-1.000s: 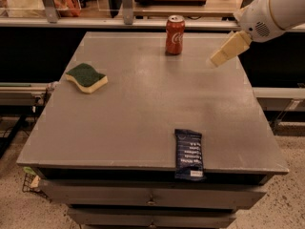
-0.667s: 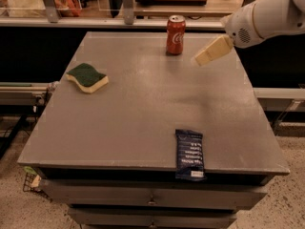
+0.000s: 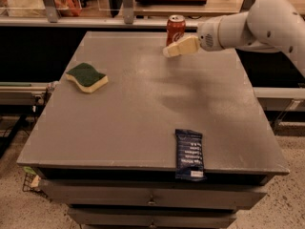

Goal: Move coke can near rxbar blueberry

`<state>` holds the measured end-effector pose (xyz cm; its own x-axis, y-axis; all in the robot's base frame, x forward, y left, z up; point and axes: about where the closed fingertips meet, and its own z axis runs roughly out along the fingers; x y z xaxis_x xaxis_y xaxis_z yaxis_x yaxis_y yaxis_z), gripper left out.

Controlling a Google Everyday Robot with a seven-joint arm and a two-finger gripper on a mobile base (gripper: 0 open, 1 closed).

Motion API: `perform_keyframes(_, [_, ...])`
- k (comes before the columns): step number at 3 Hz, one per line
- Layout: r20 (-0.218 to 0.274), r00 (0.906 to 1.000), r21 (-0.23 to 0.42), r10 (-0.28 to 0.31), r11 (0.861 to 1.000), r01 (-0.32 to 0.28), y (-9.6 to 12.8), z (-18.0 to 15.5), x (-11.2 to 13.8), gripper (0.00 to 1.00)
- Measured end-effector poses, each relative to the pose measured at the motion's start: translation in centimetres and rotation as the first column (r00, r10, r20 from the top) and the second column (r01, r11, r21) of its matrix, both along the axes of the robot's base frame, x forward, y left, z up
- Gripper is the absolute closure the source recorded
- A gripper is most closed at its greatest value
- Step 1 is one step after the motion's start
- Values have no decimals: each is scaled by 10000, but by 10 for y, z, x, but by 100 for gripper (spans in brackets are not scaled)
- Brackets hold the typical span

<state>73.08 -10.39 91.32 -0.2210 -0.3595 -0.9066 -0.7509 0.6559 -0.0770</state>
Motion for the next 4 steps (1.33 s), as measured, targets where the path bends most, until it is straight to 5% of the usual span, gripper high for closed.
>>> perform_keyframes(1, [516,9980,714,-352,9970,315,19,-10,36,0])
perform_keyframes(3, [1264,9868,1165,-1013,9894,866,31,-22,90,0])
perform_keyframes(4, [1180,9840,1192,-1334,9857,1193,28,-27,103,21])
